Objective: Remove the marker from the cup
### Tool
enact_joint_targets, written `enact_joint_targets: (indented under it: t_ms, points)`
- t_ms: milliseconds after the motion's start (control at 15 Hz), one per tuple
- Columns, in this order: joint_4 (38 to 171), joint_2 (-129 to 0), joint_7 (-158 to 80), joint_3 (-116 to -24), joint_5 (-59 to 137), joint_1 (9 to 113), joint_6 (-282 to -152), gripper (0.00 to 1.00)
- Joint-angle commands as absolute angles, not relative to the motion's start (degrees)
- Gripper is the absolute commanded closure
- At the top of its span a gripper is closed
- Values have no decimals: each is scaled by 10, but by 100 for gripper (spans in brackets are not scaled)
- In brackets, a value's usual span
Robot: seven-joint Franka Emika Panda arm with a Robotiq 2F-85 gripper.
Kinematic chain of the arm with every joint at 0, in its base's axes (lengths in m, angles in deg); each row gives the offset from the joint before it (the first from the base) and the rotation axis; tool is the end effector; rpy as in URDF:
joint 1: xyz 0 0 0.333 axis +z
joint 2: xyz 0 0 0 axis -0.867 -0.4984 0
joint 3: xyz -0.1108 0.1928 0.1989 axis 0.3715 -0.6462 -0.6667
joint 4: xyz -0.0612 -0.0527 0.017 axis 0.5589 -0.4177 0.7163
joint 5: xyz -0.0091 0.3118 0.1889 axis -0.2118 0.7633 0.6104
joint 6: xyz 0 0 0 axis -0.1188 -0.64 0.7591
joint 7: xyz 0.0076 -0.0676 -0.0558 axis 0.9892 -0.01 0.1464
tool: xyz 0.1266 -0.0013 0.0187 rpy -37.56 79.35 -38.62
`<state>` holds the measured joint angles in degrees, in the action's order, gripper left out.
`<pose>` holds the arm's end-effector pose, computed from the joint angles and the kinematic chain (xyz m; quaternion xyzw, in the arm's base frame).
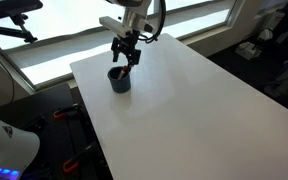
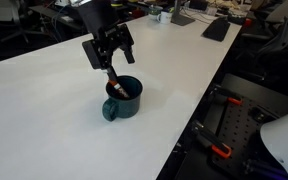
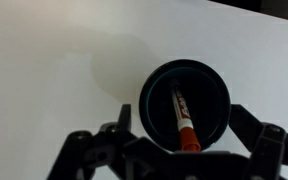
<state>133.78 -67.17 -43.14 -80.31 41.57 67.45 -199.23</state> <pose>0.4764 0.1172 0.2125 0.9707 0.1153 -0.2105 0.0097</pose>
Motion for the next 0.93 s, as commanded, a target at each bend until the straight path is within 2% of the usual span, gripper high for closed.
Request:
enact_joint_targets:
  t_ms: [0, 267, 333, 867]
  points:
    - [1313, -678, -411, -799, 398, 682, -1936, 0]
    - [1282, -690, -428, -802, 397, 680, -1832, 0]
    - [1306, -679, -431, -803, 408, 675, -1869, 0]
    - [1298, -685, -422, -801, 408, 676, -1860, 0]
